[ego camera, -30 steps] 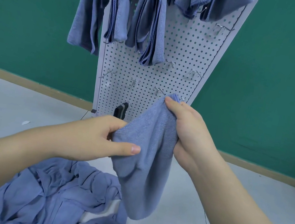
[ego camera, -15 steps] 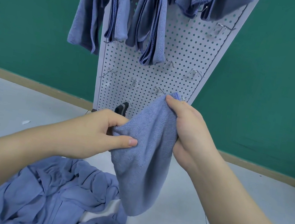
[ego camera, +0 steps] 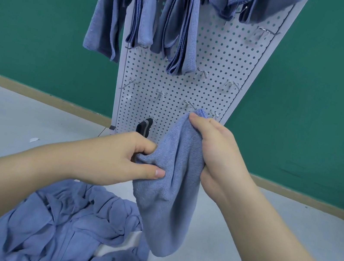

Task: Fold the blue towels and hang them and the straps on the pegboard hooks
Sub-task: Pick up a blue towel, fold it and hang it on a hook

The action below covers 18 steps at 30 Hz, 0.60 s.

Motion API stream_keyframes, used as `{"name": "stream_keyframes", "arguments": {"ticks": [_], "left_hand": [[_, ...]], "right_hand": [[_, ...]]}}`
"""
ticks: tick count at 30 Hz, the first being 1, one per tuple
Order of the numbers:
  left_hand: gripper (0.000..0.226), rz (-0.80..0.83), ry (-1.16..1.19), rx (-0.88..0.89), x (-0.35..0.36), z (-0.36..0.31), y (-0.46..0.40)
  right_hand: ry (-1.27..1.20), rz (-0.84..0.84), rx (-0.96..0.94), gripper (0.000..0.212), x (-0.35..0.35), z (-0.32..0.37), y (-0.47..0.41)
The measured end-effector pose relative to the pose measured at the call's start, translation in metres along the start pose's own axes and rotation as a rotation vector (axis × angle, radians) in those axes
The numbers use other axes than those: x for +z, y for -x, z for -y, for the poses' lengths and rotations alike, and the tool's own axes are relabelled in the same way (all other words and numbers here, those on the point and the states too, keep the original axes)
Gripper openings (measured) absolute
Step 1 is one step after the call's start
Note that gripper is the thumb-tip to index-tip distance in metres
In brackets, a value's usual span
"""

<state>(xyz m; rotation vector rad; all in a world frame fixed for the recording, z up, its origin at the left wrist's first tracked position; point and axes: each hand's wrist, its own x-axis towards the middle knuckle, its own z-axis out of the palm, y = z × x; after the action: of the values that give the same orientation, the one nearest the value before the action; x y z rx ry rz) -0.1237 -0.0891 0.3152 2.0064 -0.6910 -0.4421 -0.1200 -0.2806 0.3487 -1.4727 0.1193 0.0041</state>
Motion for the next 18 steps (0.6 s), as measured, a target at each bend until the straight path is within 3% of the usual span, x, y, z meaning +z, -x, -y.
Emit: {"name": "stream_keyframes", "arguments": {"ticks": [3,9,12,14,18], "left_hand": [[0.057,0.007,-0.013,0.000,0.001,0.000,0.000],[0.050,-0.046,0.014,0.074,0.003,0.000,-0.001],[0.056,-0.174,-0.019,0.097,0.004,-0.003,0.000],[0.045,-0.294,0.039,0.124,0.002,-0.007,0.001],[0.029,-0.648,0.202,0.174,-0.007,-0.014,-0.002]], "right_hand": [[0.011,-0.008,-0.004,0.019,0.001,-0.001,0.001],[-0.007,-0.013,0.016,0.017,-0.001,0.006,0.004],[-0.019,-0.016,0.008,0.017,-0.003,0.009,0.005],[-0.026,-0.041,-0.020,0.022,-0.006,0.009,0.003],[0.022,-0.119,-0.215,0.056,-0.003,0.005,0.001]]}}
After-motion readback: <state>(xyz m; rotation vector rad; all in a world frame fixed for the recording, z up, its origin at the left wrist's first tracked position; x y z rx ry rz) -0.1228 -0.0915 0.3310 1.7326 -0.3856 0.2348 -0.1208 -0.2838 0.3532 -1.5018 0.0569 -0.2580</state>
